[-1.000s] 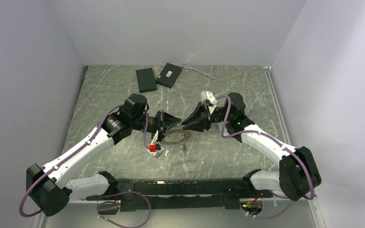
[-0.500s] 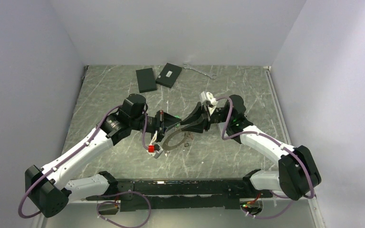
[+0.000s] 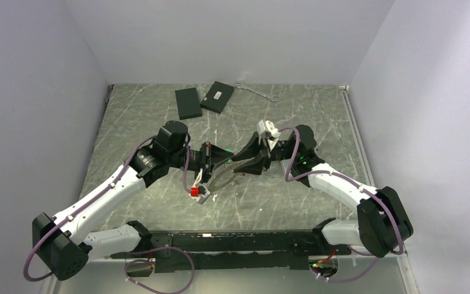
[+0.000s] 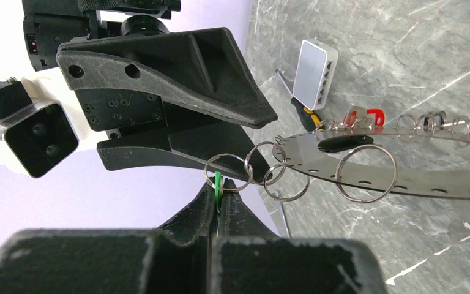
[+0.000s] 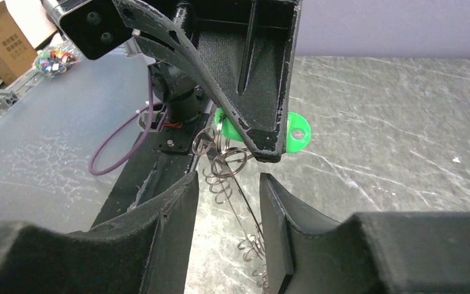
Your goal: Remove the keys from the keyring
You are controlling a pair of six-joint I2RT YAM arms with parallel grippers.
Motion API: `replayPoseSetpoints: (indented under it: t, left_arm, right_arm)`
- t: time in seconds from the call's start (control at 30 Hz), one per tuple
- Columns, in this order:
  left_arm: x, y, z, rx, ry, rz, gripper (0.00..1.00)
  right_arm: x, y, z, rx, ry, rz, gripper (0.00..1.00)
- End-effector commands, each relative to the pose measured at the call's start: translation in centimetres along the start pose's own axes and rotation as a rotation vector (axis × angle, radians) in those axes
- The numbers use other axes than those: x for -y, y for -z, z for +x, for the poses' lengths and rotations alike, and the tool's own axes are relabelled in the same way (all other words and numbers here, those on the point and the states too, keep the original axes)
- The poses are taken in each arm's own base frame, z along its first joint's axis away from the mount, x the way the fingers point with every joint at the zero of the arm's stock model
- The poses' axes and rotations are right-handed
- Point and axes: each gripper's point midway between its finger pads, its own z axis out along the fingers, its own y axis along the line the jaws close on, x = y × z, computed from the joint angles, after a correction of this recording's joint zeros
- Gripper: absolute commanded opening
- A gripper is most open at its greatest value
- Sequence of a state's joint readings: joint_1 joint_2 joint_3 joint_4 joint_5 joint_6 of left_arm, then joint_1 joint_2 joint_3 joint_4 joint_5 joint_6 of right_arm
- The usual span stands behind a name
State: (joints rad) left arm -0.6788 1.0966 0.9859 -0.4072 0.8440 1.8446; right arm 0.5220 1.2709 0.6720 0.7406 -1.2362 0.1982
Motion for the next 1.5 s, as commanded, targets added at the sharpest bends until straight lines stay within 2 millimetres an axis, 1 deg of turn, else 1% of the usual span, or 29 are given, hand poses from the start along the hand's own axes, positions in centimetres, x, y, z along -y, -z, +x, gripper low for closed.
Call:
replayPoseSetpoints:
  t: [0.0, 0.07, 0.13, 0.2, 0.4, 0.5, 0.57, 0.67, 0.77, 0.87, 0.97, 1.07, 1.17, 1.23, 1.33, 1.47]
  left_arm:
    - [-2.8, 0.4, -1.2, 0.037, -0.138, -0.072, 0.0]
    - [-3.0, 0.4, -1.0, 0.033, -0.14, -0.078, 0.0]
    - [-3.1, 0.4, -1.0, 0.035, -0.14, -0.079, 0.0]
    - [-3.1, 0.3, -1.1, 0.042, -0.146, -0.085, 0.0]
    - [-3.3, 0.1, -1.5, 0.066, -0.157, -0.099, 0.0]
    - [-3.3, 0.1, -1.6, 0.075, -0.157, -0.102, 0.0]
    - [-3.2, 0.1, -1.8, 0.077, -0.175, -0.1, 0.0]
    - [-3.2, 0.4, -2.0, 0.074, -0.18, -0.1, 0.0]
    - [-3.0, 0.6, -2.2, 0.069, -0.188, -0.096, 0.0]
    - [-2.6, 0.6, -2.5, 0.074, -0.201, -0.094, 0.0]
    - [-2.4, 0.8, -2.9, 0.08, -0.213, -0.097, 0.0]
    - [-2.5, 0.9, -3.2, 0.088, -0.228, -0.096, 0.0]
    - [-2.5, 1.0, -3.5, 0.097, -0.232, -0.092, 0.0]
    - [-2.5, 1.0, -3.7, 0.101, -0.244, -0.089, 0.0]
    - [-2.1, 1.0, -3.9, 0.11, -0.247, -0.084, 0.0]
    - [-2.1, 1.1, -4.0, 0.107, -0.25, -0.088, 0.0]
  right_arm:
    - [-0.9, -0.3, -0.9, 0.018, 0.054, -0.048, 0.45]
    - [-1.6, -0.6, -0.8, 0.014, 0.04, -0.08, 0.46]
    - [-2.2, -1.0, -0.6, 0.006, 0.028, -0.114, 0.49]
    - [-2.7, -1.3, -0.3, -0.005, 0.017, -0.144, 0.5]
    - [-2.9, -1.9, 0.2, -0.007, -0.003, -0.158, 0.56]
    - [-2.9, -2.0, 0.3, -0.003, -0.011, -0.155, 0.67]
    - [-2.8, -2.0, 0.4, -0.002, -0.018, -0.151, 0.69]
    - [-2.9, -1.8, -0.2, 0.011, -0.009, -0.148, 0.77]
    - [-3.4, -1.7, -1.3, 0.043, 0.008, -0.153, 0.86]
    - [-3.6, -1.5, -2.0, 0.059, 0.008, -0.154, 0.86]
    - [-3.3, -1.0, -2.4, 0.065, 0.02, -0.134, 0.87]
    - [-2.1, -0.1, -2.4, 0.054, 0.042, -0.094, 0.87]
    - [-1.2, 0.5, -2.8, 0.051, 0.056, -0.063, 0.81]
    - [-0.9, 0.6, -3.2, 0.052, 0.065, -0.053, 0.7]
    - [-1.1, 0.6, -3.8, 0.055, 0.07, -0.057, 0.51]
    - [-1.6, 0.5, -4.1, 0.068, 0.069, -0.065, 0.36]
